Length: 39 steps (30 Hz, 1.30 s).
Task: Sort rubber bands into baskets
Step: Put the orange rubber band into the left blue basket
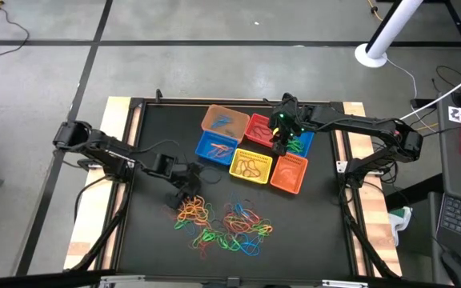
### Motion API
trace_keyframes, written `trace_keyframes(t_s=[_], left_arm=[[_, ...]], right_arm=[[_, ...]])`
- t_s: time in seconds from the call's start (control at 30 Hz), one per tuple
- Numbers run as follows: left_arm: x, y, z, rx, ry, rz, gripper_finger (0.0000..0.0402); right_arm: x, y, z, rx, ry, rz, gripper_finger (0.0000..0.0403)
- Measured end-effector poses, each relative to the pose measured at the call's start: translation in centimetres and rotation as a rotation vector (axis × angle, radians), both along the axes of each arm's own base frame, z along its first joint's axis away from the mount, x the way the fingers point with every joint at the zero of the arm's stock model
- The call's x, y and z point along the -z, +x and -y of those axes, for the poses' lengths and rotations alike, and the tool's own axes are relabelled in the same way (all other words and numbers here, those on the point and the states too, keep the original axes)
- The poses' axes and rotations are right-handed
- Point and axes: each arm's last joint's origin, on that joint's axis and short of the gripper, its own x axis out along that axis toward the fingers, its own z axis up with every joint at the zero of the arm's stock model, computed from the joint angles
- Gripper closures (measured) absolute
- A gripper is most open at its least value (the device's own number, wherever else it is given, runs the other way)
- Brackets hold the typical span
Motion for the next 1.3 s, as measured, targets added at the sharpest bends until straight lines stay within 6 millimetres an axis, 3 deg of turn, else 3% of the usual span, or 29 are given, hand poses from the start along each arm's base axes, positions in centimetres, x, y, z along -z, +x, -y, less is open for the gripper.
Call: trace_keyframes(t_s=[0.73,1.3], left_arm=[[2.5,-1.4,0.6,0.023,0.004,0.029,0.0237],[2.9,-0.9,0.7,0.025,0.001,0.044,0.0251]], right_arm=[[0.0,0.0,0.0,0.004,0.002,0.000,0.0246],[0.0,0.0,0.0,0.004,0.003,0.000,0.0246]])
